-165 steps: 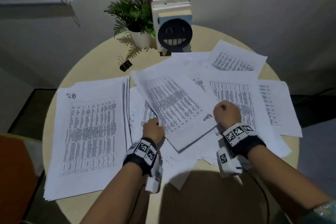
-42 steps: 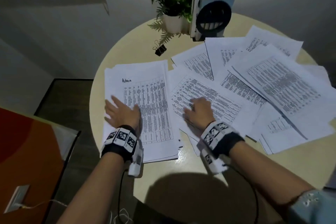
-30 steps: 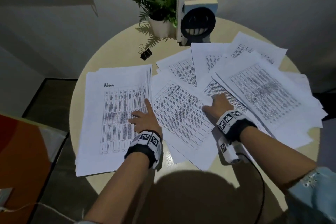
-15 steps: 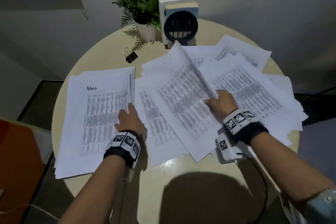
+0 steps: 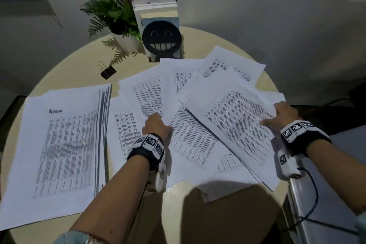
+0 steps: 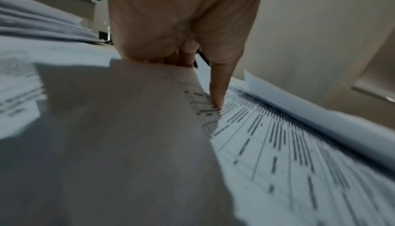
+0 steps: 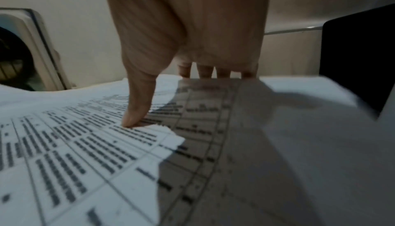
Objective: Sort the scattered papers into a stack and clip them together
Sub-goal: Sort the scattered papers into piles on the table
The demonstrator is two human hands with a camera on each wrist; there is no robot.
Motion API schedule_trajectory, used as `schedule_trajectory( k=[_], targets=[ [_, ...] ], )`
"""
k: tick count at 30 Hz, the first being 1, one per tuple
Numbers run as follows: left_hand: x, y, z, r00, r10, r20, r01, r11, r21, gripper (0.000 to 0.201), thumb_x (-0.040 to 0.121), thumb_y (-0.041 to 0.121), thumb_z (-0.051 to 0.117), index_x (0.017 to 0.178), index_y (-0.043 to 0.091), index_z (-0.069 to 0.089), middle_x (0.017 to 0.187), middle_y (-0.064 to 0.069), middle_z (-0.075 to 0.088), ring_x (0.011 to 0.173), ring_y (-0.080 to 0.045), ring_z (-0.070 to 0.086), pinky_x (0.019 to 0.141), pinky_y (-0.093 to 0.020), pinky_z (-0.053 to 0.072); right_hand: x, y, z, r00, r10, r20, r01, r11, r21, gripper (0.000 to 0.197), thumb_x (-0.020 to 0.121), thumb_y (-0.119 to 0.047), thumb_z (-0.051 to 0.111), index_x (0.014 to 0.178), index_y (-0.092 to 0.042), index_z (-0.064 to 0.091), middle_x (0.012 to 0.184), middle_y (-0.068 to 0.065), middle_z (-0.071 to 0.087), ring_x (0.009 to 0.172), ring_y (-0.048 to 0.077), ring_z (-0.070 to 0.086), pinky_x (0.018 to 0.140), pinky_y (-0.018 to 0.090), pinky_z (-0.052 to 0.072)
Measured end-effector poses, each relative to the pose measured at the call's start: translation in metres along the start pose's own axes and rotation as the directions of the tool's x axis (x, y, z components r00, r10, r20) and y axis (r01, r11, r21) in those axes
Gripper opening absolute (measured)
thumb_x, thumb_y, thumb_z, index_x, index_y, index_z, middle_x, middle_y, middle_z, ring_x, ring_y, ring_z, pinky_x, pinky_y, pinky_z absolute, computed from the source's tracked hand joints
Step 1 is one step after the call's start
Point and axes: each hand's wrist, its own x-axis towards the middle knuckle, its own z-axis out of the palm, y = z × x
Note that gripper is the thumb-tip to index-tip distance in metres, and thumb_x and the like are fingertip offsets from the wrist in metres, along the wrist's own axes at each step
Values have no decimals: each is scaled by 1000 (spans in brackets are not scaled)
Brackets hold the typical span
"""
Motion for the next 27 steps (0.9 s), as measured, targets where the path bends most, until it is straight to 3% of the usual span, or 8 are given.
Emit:
schedule_trajectory(
  k=[6,10,12,15,17,19,22,27],
  targets=[
    [1,10,4,988,-45,146,95,931,-351,12,84,10,64,84,3,55,64,-8,53,62,-23,53,53,-24,43,-6,-29,18,997,-11,72,2,993,117,89,64,-36,82,133,-8,33,136,18,45,124,36,45,100,44,39],
    [-9,15,3,998,-58,28,64,959,-277,17,91,4,46,92,-6,59,87,-16,60,94,-32,58,73,-30,43,-20,-54,39,981,-75,178,36,977,210,61,82,-25,69,132,-2,42,132,17,51,122,32,49,95,35,42],
    [-16,9,-6,992,-94,-80,67,955,-289,25,96,8,41,109,-8,56,105,-17,61,103,-33,58,77,-28,41,-26,-56,47,981,-75,180,24,961,274,18,85,-22,64,97,-8,64,89,13,63,90,29,61,68,30,47],
    [-30,-5,-35,956,-120,-268,39,956,-289,27,98,9,40,112,-9,54,114,-24,61,92,-30,56,81,-32,43,-35,-43,54,997,-11,78,-20,926,376,30,88,-20,55,60,-17,47,61,6,53,57,21,50,49,23,33],
    [-40,-14,-62,908,-110,-404,4,967,-255,27,97,4,39,112,-11,55,113,-28,60,99,-35,57,88,-38,43,-44,-35,53,998,16,52,-39,880,473,7,87,-13,53,81,-15,55,79,10,57,68,24,53,61,25,38],
    [-49,-22,-92,832,-138,-537,-40,951,-306,28,98,5,39,115,-11,55,115,-31,59,110,-41,55,94,-42,42,-55,-28,56,998,20,58,-48,835,548,29,88,-7,53,117,-10,53,101,15,58,89,29,55,74,26,37],
    [-58,-32,-127,716,-238,-656,-104,894,-436,31,97,8,39,118,-10,54,122,-30,57,116,-41,52,95,-40,41,-73,-31,65,1000,9,24,-22,812,583,38,89,-6,54,126,-1,47,121,22,56,108,35,54,84,33,41],
    [-68,-18,-115,776,-227,-588,-176,818,-547,34,98,15,41,121,-5,53,122,-22,59,114,-34,56,92,-34,45,-92,-51,88,992,-83,95,-1,746,665,23,91,-9,52,114,-4,55,91,13,56,83,23,49,58,25,37]
  ],
)
